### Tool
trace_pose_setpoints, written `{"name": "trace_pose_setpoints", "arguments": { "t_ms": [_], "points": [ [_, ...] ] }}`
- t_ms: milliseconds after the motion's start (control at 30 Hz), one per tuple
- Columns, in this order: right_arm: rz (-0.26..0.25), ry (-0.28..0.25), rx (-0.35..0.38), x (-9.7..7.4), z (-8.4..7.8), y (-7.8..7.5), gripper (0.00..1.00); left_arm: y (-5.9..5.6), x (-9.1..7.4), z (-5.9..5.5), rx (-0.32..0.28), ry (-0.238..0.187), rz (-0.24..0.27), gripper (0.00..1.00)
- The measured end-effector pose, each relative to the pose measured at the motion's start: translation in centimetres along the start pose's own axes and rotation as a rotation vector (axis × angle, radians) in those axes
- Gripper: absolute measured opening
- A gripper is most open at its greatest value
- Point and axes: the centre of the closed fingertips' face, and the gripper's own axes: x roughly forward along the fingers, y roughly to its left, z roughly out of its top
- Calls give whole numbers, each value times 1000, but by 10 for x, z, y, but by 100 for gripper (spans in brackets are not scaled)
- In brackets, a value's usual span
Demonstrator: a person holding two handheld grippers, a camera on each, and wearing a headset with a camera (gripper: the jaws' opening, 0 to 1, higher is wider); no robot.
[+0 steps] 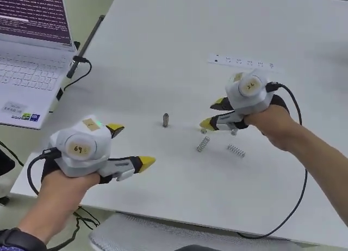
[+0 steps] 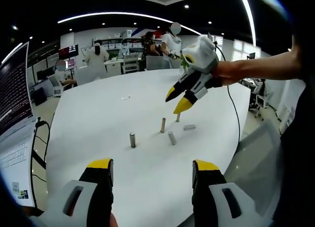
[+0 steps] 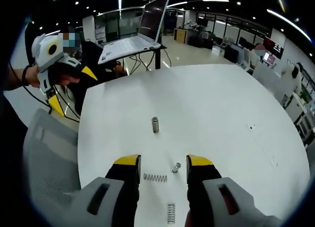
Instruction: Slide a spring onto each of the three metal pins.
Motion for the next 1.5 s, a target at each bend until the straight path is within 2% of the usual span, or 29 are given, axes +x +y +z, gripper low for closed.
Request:
{"name": "trace_pose_setpoints", "arguments": {
  "t_ms": [167,433,633,867,1000,1167,1500],
  "points": [
    [-32,-52,39,-15,-9,-6,36,-3,5,4,4,-1,-10,61],
    [-85,-84,92,-39,-27,-10,39,-7,11,11,9,-3,-20,61],
    [-118,-111,131,-58,-39,-17,42,-7,14,13,9,-2,-22,61],
    [-143,-152,183,-75,-45,-14,45,-8,17,14,19,5,-26,61],
    [-160,-169,204,-84,-50,-18,46,-7,16,14,10,3,-20,61],
    [-173,-210,253,-95,-53,-13,48,-6,15,14,5,6,-14,61],
    [-185,-232,308,-110,-72,1,54,-4,16,13,-5,13,-8,61]
  ]
}}
